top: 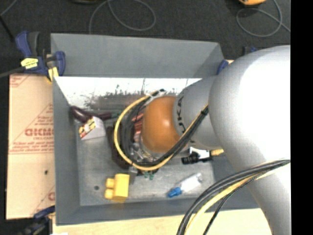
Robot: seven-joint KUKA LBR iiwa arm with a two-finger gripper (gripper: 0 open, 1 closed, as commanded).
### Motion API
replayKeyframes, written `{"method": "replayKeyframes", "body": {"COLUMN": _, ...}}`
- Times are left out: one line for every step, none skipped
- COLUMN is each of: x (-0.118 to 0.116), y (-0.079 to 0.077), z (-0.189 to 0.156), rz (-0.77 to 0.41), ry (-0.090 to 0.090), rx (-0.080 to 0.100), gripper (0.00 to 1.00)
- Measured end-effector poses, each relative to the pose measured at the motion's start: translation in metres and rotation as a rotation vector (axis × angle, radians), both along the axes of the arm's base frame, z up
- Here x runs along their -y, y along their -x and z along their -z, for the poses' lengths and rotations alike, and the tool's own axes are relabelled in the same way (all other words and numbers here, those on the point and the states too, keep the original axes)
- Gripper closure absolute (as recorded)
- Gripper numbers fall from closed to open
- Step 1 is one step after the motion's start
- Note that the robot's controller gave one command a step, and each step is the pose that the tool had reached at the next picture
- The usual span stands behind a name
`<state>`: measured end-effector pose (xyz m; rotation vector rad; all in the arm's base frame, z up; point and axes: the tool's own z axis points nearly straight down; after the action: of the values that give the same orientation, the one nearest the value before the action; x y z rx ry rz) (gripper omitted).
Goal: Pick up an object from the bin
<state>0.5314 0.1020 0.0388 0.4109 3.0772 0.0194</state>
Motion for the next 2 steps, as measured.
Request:
{"method": "replayKeyframes", "body": {"x": 0.0, "y": 0.001, "z": -0.003, "rz": -0.007, "ry": 0.0, "rx": 0.001, "gripper": 1.0}}
{"method": "replayKeyframes", "body": {"x": 0.001, "y": 0.003, "z": -0.044, "rz": -0.005, "ry": 0.002, "rx": -0.012, "gripper": 1.0}}
